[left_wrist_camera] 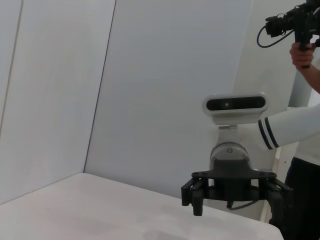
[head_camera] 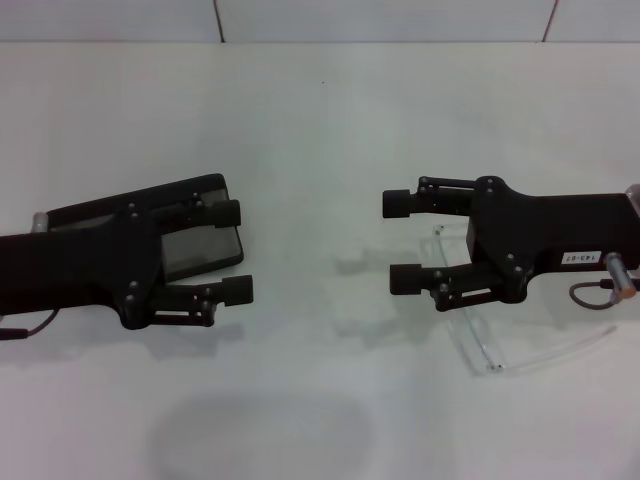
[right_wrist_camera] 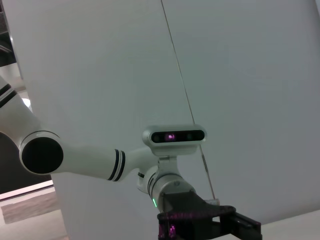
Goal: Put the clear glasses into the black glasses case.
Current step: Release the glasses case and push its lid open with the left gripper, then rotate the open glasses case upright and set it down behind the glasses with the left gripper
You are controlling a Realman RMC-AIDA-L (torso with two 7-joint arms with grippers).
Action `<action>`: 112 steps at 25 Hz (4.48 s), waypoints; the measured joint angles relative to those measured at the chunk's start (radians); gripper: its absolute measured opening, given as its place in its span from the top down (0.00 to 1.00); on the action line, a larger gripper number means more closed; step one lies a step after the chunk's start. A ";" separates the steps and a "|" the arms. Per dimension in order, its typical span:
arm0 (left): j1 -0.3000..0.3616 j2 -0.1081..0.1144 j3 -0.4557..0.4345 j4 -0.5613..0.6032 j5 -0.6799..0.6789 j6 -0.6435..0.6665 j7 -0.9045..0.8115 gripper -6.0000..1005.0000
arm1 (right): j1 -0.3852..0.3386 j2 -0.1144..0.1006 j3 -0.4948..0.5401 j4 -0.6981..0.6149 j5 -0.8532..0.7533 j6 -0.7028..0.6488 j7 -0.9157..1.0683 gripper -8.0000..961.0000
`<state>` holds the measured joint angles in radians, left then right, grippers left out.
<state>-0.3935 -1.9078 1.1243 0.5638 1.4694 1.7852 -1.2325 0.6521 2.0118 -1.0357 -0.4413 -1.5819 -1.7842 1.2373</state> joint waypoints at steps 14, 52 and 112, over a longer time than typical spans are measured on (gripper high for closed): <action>-0.002 -0.001 -0.002 0.002 0.002 -0.017 -0.021 0.12 | -0.002 -0.007 -0.001 -0.001 0.001 0.003 -0.006 0.12; -0.175 -0.178 0.120 1.006 1.227 -0.113 -1.010 0.23 | -0.117 -0.096 0.125 -0.052 -0.003 -0.007 -0.003 0.12; -0.141 -0.186 0.698 1.149 1.362 -0.310 -1.104 0.79 | -0.219 -0.156 0.131 -0.040 -0.007 -0.097 -0.027 0.12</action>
<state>-0.5348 -2.0938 1.8221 1.7126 2.8316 1.4754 -2.3368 0.4329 1.8560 -0.9050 -0.4815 -1.5893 -1.8809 1.2103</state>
